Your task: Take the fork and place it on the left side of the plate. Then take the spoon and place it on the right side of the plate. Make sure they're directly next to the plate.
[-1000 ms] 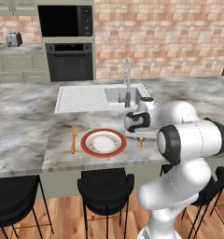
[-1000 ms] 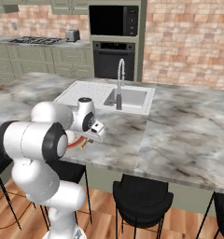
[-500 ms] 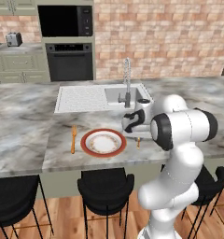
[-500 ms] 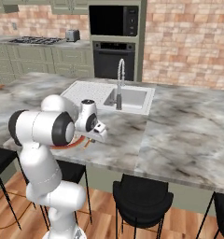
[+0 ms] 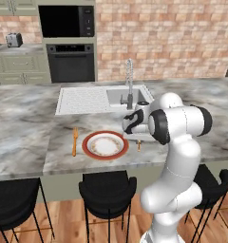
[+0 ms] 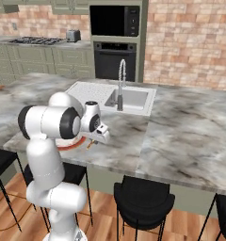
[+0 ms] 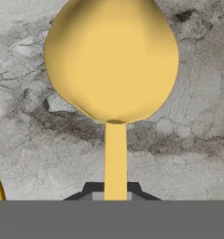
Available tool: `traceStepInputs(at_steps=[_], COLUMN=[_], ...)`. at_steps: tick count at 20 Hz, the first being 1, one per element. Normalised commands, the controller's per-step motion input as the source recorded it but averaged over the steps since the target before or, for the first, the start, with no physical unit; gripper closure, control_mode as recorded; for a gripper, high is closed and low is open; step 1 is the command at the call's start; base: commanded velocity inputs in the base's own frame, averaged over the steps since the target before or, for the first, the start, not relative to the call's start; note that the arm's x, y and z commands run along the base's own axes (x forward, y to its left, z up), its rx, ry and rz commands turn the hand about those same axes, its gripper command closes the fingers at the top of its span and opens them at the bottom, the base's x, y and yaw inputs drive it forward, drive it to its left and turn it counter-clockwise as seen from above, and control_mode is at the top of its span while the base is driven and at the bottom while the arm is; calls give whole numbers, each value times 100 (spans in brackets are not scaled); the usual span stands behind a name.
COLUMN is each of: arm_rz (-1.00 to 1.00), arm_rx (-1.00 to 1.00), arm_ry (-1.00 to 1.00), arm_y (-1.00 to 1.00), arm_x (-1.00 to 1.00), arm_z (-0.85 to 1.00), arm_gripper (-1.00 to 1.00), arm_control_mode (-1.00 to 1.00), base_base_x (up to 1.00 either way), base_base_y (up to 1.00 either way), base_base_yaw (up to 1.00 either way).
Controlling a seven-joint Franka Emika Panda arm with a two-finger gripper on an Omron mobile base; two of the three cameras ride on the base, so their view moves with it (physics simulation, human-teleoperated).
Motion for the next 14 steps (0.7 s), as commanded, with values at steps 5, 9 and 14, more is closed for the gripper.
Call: traceStepInputs(at_steps=[5,9,14], arm_rz=[0,0,0], arm_rx=[0,0,0], arm_ry=[6,5,0], arm_y=[0,0,0], arm_x=[8,1,0], arm_z=[-19,-15,-1], arm_gripper=[-100,-100,-100], arm_control_mode=[-100,-100,-100], base_base_x=[0,0,0], base_base_y=[0,0,0], base_base_yaw=[0,0,0])
